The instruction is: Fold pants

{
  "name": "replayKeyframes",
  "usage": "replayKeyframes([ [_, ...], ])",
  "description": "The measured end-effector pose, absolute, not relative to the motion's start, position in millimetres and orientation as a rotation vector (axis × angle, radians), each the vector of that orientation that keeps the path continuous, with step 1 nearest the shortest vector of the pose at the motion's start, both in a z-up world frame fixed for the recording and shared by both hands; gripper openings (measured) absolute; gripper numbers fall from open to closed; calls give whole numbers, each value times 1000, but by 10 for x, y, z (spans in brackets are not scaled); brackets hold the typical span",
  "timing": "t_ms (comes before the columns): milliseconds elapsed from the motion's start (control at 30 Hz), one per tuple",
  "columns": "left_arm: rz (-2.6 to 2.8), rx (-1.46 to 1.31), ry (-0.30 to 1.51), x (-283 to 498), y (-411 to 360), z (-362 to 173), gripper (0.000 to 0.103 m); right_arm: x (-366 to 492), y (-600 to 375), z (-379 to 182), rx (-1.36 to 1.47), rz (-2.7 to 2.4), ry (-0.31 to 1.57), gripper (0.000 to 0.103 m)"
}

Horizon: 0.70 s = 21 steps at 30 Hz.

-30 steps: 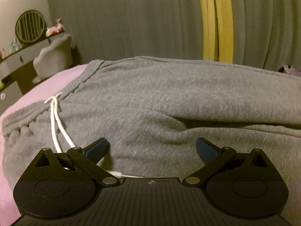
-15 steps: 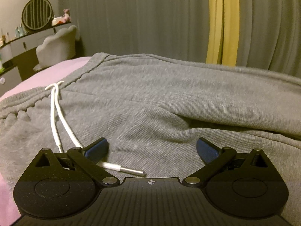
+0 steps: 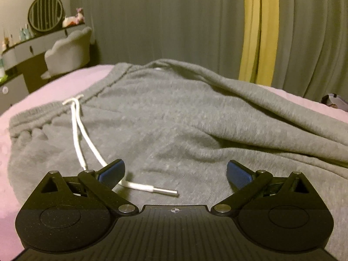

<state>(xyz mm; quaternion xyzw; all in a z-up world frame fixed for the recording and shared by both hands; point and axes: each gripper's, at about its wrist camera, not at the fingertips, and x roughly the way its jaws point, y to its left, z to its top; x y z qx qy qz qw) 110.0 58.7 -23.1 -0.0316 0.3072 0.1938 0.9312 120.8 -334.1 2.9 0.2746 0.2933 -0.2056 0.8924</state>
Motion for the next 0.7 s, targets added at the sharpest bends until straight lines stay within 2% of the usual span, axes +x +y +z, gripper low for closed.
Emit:
replayKeyframes([
  [33,391,-60,624,1086,577,-203,103,1259,-3380,45,576,-424,576,18],
  [67,385,-57,619,1072,572,-180,103,1310,-3432,18,604,-419,565,19],
  [233,323,-76,656,1150,578,32,103,1461,-3840,-365,947,-396,530,20],
  [300,288,-119,650,1254,608,191,103,1496,-3906,-449,996,-394,512,20],
  [500,246,-211,666,1964,726,562,103,1576,-4078,-591,1064,-331,464,23],
  [700,273,-305,713,2757,926,521,103,1511,-4165,-703,1149,-292,432,21],
])
